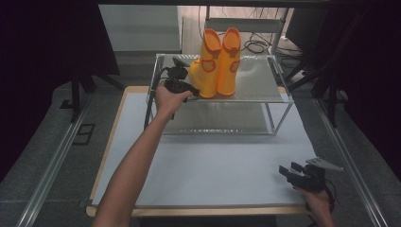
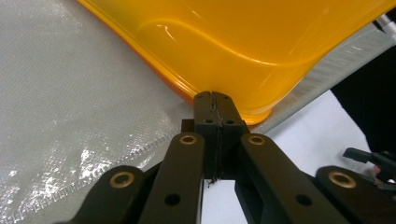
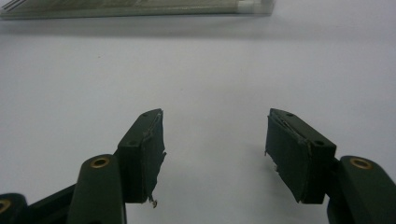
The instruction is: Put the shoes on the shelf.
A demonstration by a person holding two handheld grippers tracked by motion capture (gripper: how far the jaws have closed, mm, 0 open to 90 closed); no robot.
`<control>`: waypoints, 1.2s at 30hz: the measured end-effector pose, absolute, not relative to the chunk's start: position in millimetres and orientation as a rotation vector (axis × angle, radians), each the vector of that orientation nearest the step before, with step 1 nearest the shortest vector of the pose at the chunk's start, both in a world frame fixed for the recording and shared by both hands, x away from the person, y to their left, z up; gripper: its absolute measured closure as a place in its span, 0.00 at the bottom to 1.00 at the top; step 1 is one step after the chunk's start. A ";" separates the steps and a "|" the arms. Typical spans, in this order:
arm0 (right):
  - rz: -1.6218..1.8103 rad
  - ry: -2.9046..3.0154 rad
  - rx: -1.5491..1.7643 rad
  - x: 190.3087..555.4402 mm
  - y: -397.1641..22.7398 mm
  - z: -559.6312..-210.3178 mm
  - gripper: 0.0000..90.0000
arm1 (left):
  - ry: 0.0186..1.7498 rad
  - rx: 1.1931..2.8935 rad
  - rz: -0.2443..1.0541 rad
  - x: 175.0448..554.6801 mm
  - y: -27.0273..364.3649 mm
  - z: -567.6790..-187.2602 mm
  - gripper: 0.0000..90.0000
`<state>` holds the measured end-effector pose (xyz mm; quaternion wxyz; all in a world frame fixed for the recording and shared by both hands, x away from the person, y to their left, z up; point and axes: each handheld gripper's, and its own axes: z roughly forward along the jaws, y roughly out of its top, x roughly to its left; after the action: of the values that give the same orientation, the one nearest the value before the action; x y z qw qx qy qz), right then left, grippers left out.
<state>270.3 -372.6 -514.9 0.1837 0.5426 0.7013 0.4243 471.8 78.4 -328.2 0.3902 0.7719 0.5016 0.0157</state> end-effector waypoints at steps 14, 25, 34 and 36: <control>1.194 1.969 1.544 270.2 -374.6 -515.4 0.41 | 1.200 1.915 0.028 458.0 104.8 -318.2 0.84; 1.183 1.981 1.538 270.0 -371.6 -515.6 0.41 | 1.115 1.977 0.040 422.7 129.5 -313.0 0.77; 1.177 1.985 1.534 269.9 -370.9 -516.0 0.41 | 1.028 1.993 0.019 387.0 148.0 -323.4 0.75; 1.177 1.983 1.530 270.0 -371.1 -516.1 0.41 | 1.011 2.010 0.030 377.6 151.1 -327.9 0.74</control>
<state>270.0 -371.1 -516.1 0.1860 0.5434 0.7040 0.4178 377.6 151.1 -327.9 0.4310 0.8061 0.4055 0.0121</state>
